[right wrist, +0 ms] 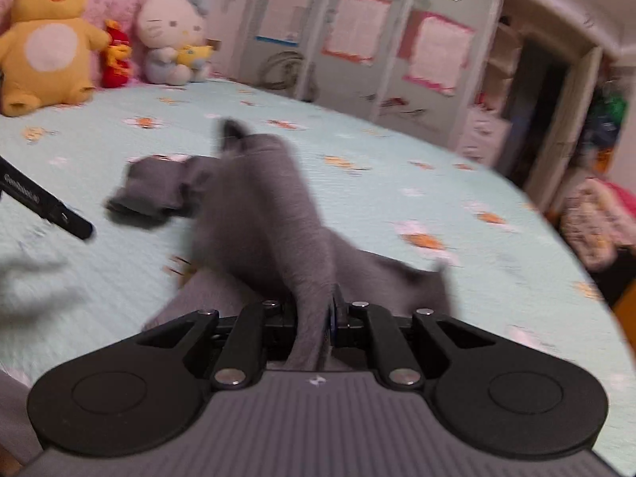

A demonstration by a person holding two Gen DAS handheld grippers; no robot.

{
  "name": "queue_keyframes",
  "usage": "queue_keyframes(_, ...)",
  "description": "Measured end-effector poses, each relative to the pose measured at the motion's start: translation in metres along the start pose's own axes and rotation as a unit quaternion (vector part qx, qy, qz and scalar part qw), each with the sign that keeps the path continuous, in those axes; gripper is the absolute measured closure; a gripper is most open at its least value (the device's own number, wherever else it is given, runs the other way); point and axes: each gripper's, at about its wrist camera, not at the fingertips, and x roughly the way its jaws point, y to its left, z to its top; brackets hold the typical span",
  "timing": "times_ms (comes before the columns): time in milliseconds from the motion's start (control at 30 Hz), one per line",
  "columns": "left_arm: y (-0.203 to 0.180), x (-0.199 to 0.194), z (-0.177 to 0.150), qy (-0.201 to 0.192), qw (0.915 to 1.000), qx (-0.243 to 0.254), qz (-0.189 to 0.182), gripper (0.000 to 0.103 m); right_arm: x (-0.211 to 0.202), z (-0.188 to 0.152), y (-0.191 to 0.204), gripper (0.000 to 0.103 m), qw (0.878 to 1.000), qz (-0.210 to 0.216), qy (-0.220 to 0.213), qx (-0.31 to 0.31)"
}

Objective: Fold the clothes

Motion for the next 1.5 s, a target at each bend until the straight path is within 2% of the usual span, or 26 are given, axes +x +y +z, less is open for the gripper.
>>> queue_keyframes(100,-0.022,0.007,0.003,-0.015,0.9966,0.078,0.021,0.037,-0.016,-0.011,-0.029,0.092,0.999,-0.037,0.006,0.021)
queue_keyframes(200,-0.045,0.016,0.000,-0.023,0.9866,0.156,0.042,0.037,-0.013,-0.024,-0.046,0.092,0.997,-0.065,0.015,0.047)
queue_keyframes(300,-0.059,0.017,-0.005,-0.033,0.9783,0.198,0.049,0.036,-0.002,-0.035,-0.052,0.091,0.995,-0.065,0.018,0.078)
queue_keyframes(367,-0.066,0.019,-0.008,-0.038,0.9698,0.234,0.058,0.036,0.003,-0.040,-0.051,0.091,0.994,-0.068,0.013,0.084)
queue_keyframes(533,-0.080,0.023,-0.007,-0.063,0.9394,0.325,0.088,0.036,0.015,-0.051,-0.059,0.089,0.990,-0.062,0.019,0.125)
queue_keyframes(600,-0.086,0.023,-0.005,-0.079,0.9210,0.371,0.091,0.035,0.016,-0.057,-0.063,0.084,0.988,-0.059,0.023,0.143)
queue_keyframes(733,-0.094,0.031,-0.001,-0.120,0.8549,0.496,0.095,0.030,0.018,-0.068,-0.070,0.083,0.985,-0.057,0.032,0.160)
queue_keyframes(767,-0.094,0.034,0.002,-0.125,0.8422,0.516,0.092,0.030,0.019,-0.070,-0.071,0.083,0.985,-0.057,0.035,0.161)
queue_keyframes(867,-0.094,0.041,0.013,-0.122,0.8170,0.560,0.062,0.030,0.023,-0.074,-0.070,0.083,0.984,-0.060,0.039,0.163)
queue_keyframes(933,-0.098,0.045,0.018,-0.117,0.7972,0.591,0.046,0.030,0.025,-0.077,-0.070,0.083,0.984,-0.061,0.043,0.164)
queue_keyframes(1000,-0.102,0.048,0.023,-0.109,0.7730,0.624,0.030,0.030,0.025,-0.080,-0.070,0.083,0.983,-0.062,0.045,0.164)
queue_keyframes(1100,-0.106,0.054,0.027,-0.100,0.7328,0.673,0.008,0.024,0.026,-0.085,-0.072,0.082,0.983,-0.061,0.047,0.166)
queue_keyframes(1200,-0.108,0.065,0.032,-0.091,0.7012,0.707,-0.008,0.020,0.027,-0.090,-0.073,0.080,0.982,-0.061,0.051,0.170)
queue_keyframes(1300,-0.113,0.081,0.035,-0.076,0.6779,0.731,-0.015,0.015,0.029,-0.093,-0.071,0.080,0.982,-0.064,0.054,0.167)
queue_keyframes(1400,-0.117,0.103,0.035,-0.066,0.6610,0.748,-0.001,0.008,0.030,-0.095,-0.067,0.080,0.984,-0.068,0.055,0.158)
queue_keyframes(1433,-0.118,0.111,0.035,-0.060,0.6606,0.748,0.004,0.008,0.030,-0.095,-0.067,0.080,0.984,-0.069,0.056,0.155)
queue_keyframes(1500,-0.121,0.119,0.036,-0.043,0.6659,0.745,0.000,0.008,0.031,-0.096,-0.066,0.080,0.984,-0.071,0.057,0.151)
